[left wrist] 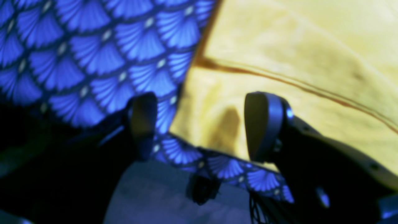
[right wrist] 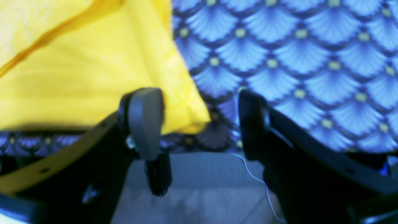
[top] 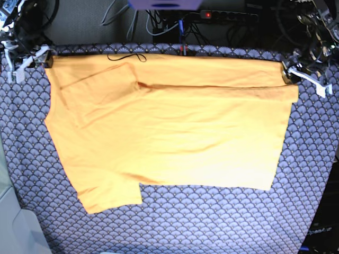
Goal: Fold the T-shirt properly
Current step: 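Grasp the folded edge with both grippers and pull it back toward the arms, then release the edge and move both grippers down along the shirt's sides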
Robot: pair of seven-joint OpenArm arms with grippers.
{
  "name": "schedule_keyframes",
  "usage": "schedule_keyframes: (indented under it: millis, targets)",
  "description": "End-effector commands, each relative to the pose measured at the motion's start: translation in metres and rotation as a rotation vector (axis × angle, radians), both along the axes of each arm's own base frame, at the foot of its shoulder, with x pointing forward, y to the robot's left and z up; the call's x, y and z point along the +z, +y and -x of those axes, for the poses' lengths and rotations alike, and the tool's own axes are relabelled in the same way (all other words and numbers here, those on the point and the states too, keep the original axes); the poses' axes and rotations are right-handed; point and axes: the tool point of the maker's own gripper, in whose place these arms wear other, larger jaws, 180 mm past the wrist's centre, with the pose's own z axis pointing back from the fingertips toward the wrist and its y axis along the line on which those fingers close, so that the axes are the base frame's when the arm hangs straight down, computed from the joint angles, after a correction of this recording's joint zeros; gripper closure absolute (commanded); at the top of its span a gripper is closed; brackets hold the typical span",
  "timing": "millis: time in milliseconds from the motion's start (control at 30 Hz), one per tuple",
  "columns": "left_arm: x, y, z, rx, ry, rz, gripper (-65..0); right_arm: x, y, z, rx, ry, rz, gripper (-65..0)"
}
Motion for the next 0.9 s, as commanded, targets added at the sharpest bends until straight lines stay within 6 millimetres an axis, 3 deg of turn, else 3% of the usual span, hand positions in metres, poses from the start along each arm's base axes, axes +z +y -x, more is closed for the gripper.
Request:
schedule_keyframes:
  millis: [0, 100, 233, 433, 600, 767, 867]
  targets:
    - [0.016, 0.019, -0.003, 0.031, -0.042, -0.042, -42.7, 0.012, -0.011, -0.004, -0.007, -0.034, 0.030, -39.4]
    - [0.026, 0.038, 0.001, 0.085, -0.074, -0.058, -42.7, 0.022, -0.025, -0.013, -0.044, -0.074, 0.050, -39.4]
    - [0.046, 0.054, -0.015, 0.092, -0.137, -0.096, -42.7, 0.044, -0.043, -0.037, -0.035, -0.132, 0.100, -39.4]
    - [0.077, 0.057, -0.060, 0.067, -0.244, -0.115, -42.7, 0.091, -0.055, -0.107, 0.032, -0.219, 0.167, -39.4]
    - [0.109, 0.028, -0.124, -0.073, -0.328, -0.134, -42.7, 0.113, -0.038, -0.178, 0.145, -0.247, 0.147, -39.4]
    - [0.128, -0.002, -0.183, -0.090, -0.369, -0.079, -42.7, 0.111, -0.002, -0.251, 0.256, -0.276, 0.037, -39.4]
    - [0.127, -0.012, -0.214, -0.100, -0.371, -0.047, -42.7, 0.100, 0.015, -0.281, 0.289, -0.255, -0.017, -39.4]
